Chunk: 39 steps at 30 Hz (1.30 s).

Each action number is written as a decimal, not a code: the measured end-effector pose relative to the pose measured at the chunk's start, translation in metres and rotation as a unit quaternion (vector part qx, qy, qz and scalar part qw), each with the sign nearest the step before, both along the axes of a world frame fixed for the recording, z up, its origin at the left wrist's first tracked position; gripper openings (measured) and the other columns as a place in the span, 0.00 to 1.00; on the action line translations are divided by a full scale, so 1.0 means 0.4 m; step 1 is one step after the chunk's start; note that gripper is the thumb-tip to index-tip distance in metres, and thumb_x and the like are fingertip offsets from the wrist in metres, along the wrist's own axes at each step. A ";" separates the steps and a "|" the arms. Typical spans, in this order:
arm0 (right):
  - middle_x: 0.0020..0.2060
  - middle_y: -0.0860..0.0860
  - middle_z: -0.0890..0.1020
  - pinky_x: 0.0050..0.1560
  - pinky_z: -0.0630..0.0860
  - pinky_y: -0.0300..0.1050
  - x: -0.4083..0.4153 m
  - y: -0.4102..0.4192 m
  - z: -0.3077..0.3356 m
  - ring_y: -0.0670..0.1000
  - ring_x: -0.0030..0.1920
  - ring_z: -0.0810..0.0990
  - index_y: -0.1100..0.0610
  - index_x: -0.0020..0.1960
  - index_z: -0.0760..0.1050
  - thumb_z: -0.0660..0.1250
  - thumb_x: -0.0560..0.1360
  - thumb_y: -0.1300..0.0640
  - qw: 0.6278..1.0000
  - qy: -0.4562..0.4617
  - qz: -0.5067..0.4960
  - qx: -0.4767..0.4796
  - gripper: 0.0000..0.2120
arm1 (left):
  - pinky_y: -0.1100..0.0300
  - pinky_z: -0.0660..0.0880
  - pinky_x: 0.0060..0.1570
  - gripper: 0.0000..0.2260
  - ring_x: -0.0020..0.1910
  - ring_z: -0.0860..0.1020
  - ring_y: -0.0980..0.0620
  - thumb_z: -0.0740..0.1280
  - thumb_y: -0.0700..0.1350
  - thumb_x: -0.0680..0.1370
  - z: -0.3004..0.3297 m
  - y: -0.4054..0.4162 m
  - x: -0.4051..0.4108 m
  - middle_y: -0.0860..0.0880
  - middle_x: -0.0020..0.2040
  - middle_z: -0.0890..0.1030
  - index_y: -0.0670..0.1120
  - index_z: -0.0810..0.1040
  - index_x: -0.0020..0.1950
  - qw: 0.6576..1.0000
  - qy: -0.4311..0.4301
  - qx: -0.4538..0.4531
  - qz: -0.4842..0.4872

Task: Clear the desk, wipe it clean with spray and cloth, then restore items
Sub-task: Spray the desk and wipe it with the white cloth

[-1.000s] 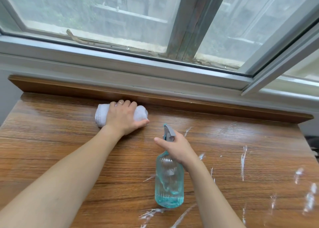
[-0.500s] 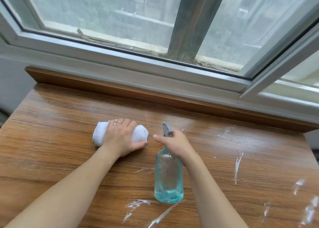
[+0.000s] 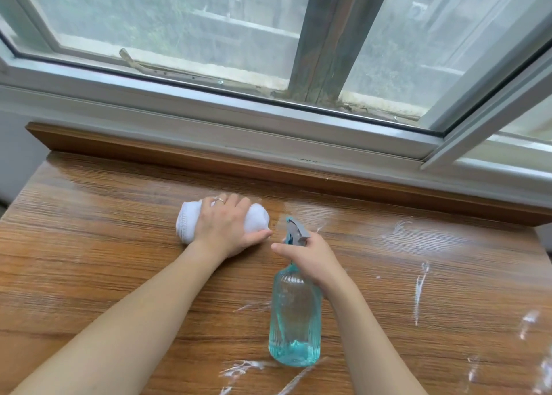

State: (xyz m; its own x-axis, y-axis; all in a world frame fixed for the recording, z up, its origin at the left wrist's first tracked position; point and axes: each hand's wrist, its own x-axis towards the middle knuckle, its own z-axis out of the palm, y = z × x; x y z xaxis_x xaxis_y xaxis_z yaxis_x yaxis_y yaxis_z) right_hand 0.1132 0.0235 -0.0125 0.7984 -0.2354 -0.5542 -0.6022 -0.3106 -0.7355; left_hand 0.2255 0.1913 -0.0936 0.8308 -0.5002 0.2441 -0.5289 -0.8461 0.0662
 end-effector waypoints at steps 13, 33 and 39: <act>0.49 0.50 0.83 0.53 0.77 0.51 -0.050 0.002 0.012 0.51 0.49 0.81 0.50 0.48 0.78 0.74 0.72 0.42 0.999 0.011 -0.025 -0.034 0.14 | 0.48 0.69 0.45 0.37 0.45 0.78 0.41 0.52 0.77 0.66 0.026 -0.103 0.078 0.44 0.43 0.81 0.45 0.78 0.47 1.000 0.020 0.012 -0.012; 0.35 0.43 0.75 0.42 0.71 0.47 -0.102 0.009 -0.001 0.47 0.38 0.74 0.47 0.38 0.70 0.74 0.71 0.42 0.999 0.008 -0.010 -0.031 0.15 | 0.49 0.69 0.48 0.38 0.50 0.77 0.42 0.49 0.78 0.68 0.027 -0.141 0.034 0.45 0.49 0.80 0.47 0.77 0.52 0.998 0.012 0.051 -0.039; 0.38 0.44 0.77 0.46 0.73 0.48 -0.145 0.030 -0.008 0.48 0.41 0.76 0.47 0.41 0.72 0.74 0.71 0.40 0.999 0.007 -0.020 -0.031 0.14 | 0.48 0.68 0.51 0.38 0.56 0.76 0.42 0.50 0.77 0.68 0.042 -0.144 0.039 0.45 0.55 0.80 0.47 0.75 0.56 0.997 0.035 0.060 -0.038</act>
